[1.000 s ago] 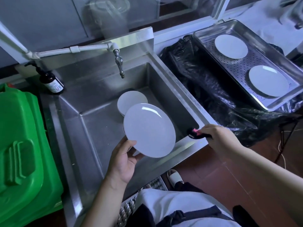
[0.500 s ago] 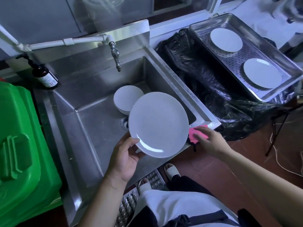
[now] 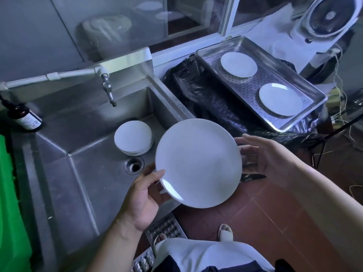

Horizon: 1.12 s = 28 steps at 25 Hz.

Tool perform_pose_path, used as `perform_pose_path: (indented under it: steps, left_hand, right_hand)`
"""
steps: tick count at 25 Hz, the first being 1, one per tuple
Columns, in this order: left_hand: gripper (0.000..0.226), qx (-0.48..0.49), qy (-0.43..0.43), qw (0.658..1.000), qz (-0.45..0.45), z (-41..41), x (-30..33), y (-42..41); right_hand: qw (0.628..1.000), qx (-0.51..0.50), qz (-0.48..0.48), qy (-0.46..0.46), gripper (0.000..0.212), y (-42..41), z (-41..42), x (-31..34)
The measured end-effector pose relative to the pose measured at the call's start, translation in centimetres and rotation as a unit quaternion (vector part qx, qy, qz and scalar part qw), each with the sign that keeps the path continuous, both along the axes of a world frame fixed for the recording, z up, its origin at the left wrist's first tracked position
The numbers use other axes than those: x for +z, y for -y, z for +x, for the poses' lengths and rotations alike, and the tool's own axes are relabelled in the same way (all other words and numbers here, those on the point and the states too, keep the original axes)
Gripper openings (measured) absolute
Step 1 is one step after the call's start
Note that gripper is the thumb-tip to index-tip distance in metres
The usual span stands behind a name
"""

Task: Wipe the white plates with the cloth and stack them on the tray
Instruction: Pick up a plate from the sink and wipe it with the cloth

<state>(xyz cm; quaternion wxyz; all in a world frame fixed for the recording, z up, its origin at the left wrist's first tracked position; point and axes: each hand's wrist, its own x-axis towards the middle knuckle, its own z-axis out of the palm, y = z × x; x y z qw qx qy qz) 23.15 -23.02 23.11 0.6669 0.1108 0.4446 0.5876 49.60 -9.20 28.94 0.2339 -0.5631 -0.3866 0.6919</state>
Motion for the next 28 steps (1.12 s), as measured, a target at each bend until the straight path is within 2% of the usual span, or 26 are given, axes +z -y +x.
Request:
perform_pose_path:
  steps: [6,10,13,17,22,28]
  left_hand:
    - [0.036,-0.064,-0.053,0.995,-0.047,10.6,1.5,-6.1]
    - [0.048,-0.105,-0.073,0.990,-0.061,17.4,1.5,-10.1]
    - [0.039,-0.116,-0.102,0.985,-0.081,22.0,1.8,-13.2]
    - [0.022,-0.126,-0.163,0.974,-0.090,26.3,3.1,-17.2]
    - [0.029,-0.130,-0.246,0.957,-0.085,30.2,3.5,-25.0]
    - [0.024,-0.113,-0.237,0.960,-0.099,33.1,0.7,-36.9]
  right_hand:
    - [0.997,-0.069,-0.033,-0.021,0.035,-2.4,12.4,-0.7]
    - [0.993,-0.108,-0.039,-0.012,0.030,-4.3,19.6,-1.9]
    - [0.993,-0.118,-0.020,0.011,0.027,-7.1,24.2,-2.3]
    - [0.992,-0.114,-0.006,0.045,0.024,-10.9,27.1,-2.8]
    - [0.989,-0.119,0.010,0.086,0.024,-19.0,29.6,-3.2]
    - [0.986,-0.095,0.010,0.136,0.020,-32.5,31.2,-4.3]
